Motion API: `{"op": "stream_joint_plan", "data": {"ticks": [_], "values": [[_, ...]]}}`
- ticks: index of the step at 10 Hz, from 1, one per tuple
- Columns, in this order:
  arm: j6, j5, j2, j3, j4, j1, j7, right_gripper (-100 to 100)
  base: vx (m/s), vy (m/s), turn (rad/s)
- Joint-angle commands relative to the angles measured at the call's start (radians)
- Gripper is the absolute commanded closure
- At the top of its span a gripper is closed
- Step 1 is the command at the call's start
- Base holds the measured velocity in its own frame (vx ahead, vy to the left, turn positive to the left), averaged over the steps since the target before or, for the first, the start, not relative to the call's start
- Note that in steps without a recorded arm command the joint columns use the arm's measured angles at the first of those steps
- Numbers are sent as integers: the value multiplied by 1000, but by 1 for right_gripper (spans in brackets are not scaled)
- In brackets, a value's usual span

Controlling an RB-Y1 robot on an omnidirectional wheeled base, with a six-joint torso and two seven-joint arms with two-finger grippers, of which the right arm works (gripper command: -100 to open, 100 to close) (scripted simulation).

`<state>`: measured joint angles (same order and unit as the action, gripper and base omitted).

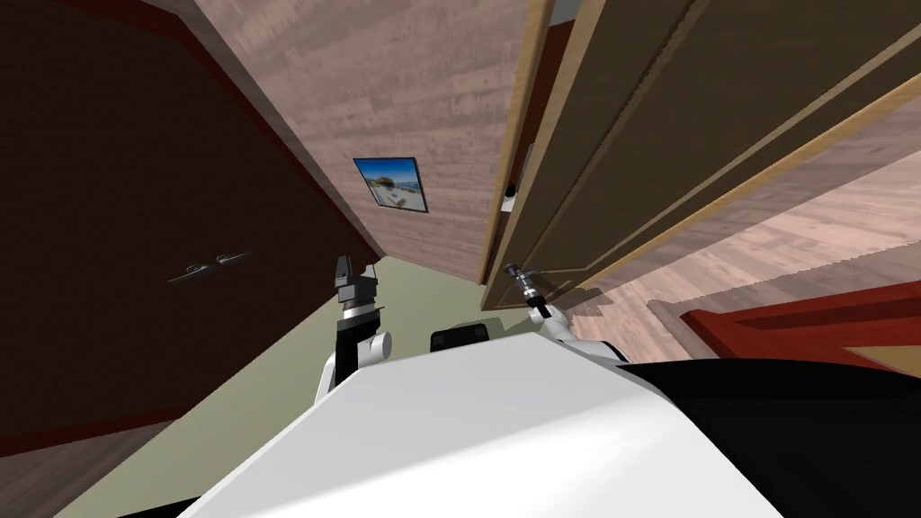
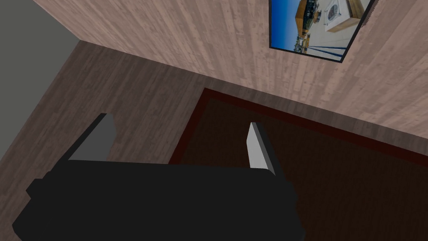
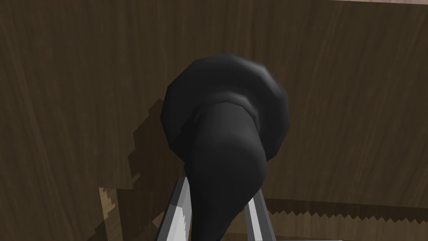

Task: Pull the door open

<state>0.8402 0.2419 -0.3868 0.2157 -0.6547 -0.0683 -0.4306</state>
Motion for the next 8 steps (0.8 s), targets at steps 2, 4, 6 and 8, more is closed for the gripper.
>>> {"op": "stream_joint_plan", "data": {"ticks": [2,4,6,8], "values": [[13,7,-9,-8,-5,6,-14,100,-195,-30,48],[59,28,-29,-18,-6,37,-48,100,-167,-63,104],[82,38,-39,-21,-8,50,-63,100,-139,-66,62],[128,58,-60,-29,-11,78,-94,100,-147,-65,98]]}}
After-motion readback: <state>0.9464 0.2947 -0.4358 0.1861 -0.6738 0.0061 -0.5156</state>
